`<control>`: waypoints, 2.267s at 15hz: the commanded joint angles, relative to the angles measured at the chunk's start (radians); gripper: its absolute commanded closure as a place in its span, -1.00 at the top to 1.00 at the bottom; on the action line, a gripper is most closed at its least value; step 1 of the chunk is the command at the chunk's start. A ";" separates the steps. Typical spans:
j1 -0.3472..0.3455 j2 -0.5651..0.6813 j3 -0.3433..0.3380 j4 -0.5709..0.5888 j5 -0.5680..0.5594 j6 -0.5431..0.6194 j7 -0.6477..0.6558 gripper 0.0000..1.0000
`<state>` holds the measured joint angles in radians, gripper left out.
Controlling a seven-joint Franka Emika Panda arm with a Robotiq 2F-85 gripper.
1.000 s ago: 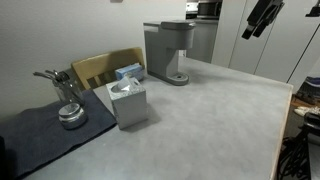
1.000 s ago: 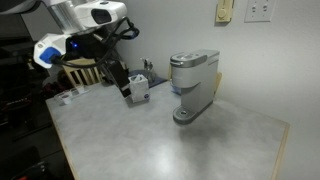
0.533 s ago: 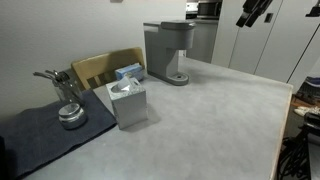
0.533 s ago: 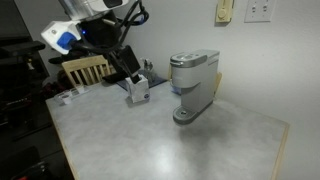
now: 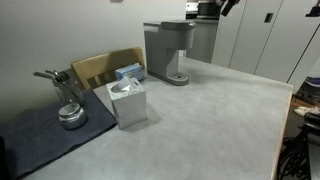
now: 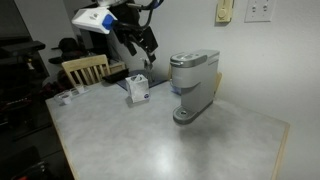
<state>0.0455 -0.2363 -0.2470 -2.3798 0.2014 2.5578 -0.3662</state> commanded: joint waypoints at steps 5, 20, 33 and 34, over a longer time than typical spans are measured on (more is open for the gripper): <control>-0.025 0.015 0.026 0.013 0.008 -0.003 -0.004 1.00; -0.114 0.404 -0.001 0.600 0.081 -0.462 -0.339 1.00; -0.173 0.435 0.090 0.620 0.069 -0.393 -0.330 1.00; -0.177 0.441 0.098 0.629 0.070 -0.390 -0.335 1.00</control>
<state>-0.0971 0.1687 -0.1888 -1.7943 0.2891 2.1488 -0.7109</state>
